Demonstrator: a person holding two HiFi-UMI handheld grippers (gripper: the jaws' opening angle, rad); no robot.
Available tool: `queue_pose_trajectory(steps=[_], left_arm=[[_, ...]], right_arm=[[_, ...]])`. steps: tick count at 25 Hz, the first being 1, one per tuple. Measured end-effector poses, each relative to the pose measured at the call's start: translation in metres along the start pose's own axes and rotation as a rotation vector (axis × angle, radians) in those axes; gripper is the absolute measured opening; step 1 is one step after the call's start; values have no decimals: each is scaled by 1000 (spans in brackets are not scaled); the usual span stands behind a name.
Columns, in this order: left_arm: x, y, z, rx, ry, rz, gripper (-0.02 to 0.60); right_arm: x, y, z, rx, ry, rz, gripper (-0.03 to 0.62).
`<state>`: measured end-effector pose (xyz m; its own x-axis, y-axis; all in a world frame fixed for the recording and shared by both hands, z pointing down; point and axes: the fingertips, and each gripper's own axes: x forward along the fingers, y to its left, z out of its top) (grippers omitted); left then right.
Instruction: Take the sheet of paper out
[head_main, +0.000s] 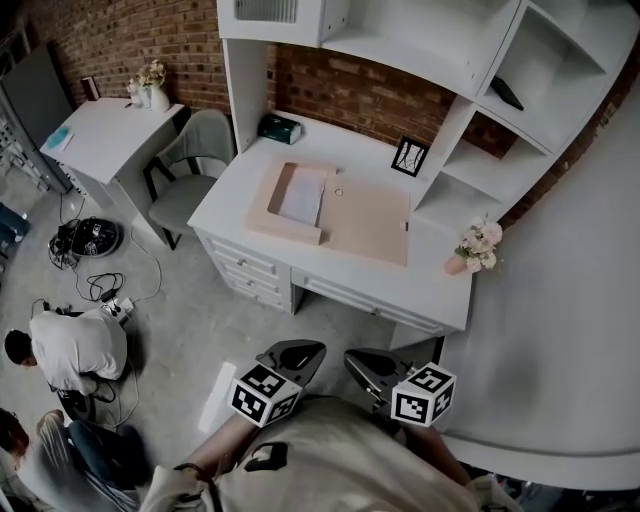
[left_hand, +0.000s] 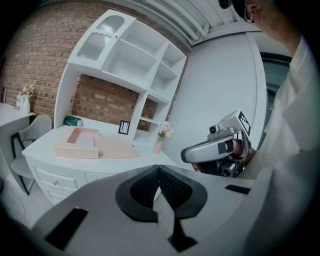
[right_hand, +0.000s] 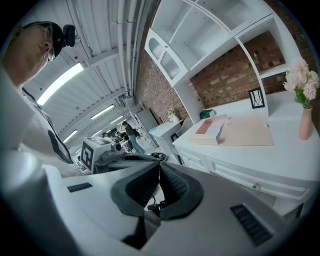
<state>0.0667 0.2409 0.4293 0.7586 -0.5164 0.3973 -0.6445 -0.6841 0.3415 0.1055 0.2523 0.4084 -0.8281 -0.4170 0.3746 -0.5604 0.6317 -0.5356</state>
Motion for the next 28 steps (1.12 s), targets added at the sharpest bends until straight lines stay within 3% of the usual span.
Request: queue_pose_trajectory(steps=[16, 28], left_arm=[[-45, 80, 12, -86, -97, 51, 17], [-37, 95, 13, -89, -71, 74, 17]], right_arm=[[76, 27, 17, -70, 69, 15, 28], [89, 11, 30, -31, 76, 47, 28]])
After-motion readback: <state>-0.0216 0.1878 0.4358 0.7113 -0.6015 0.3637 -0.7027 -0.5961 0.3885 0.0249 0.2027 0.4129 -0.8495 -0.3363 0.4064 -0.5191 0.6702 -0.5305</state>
